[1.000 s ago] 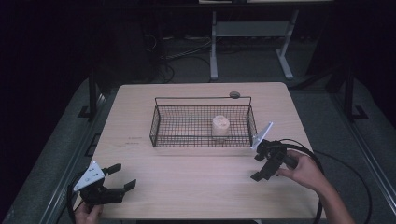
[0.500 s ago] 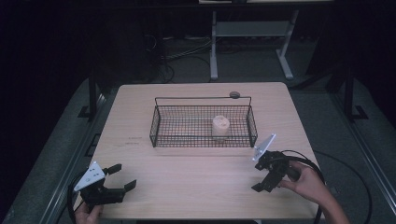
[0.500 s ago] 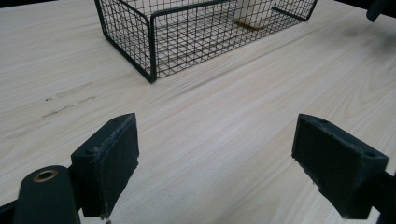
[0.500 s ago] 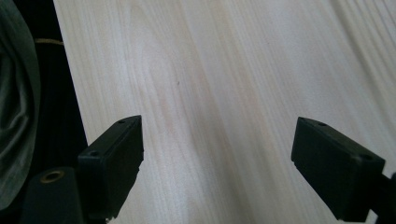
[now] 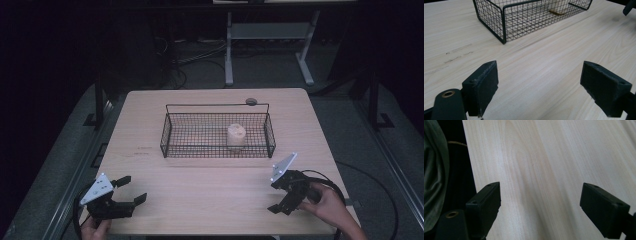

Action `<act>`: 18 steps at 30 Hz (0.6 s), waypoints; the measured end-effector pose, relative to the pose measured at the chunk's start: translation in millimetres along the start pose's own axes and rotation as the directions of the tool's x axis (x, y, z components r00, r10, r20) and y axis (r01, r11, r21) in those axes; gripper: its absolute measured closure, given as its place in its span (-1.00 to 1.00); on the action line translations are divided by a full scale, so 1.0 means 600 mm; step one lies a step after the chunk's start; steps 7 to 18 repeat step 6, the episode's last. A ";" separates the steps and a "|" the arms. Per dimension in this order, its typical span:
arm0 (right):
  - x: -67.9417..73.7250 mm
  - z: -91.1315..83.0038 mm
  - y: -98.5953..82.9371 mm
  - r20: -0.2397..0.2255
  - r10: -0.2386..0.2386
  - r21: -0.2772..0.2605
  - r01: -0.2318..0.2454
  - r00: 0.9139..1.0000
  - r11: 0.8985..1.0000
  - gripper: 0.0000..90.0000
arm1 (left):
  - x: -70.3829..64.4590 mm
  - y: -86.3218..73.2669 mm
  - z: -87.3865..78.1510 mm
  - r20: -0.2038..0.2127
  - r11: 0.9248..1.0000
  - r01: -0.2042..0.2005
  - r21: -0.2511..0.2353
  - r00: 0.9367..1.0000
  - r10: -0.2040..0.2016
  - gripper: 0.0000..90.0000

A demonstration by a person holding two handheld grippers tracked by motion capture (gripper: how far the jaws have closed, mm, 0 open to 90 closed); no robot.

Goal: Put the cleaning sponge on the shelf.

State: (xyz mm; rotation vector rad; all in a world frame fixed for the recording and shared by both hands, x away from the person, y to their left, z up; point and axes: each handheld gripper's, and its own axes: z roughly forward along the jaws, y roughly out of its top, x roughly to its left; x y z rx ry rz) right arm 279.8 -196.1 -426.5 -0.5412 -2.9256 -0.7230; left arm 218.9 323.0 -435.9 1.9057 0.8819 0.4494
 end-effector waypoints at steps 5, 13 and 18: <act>0.007 0.004 -0.001 0.006 -0.009 -0.016 0.009 1.000 1.000 -0.64 | 0.002 0.000 0.002 -0.002 1.000 0.001 -0.003 1.000 -0.001 -0.69; 0.007 0.005 -0.001 0.008 -0.015 -0.020 0.015 1.000 1.000 -0.64 | 0.002 0.000 0.003 -0.003 1.000 -0.001 -0.002 1.000 0.001 -0.69; 0.007 0.005 -0.001 0.008 -0.015 -0.020 0.015 1.000 1.000 -0.64 | 0.002 0.000 0.003 -0.003 1.000 -0.001 -0.002 1.000 0.001 -0.69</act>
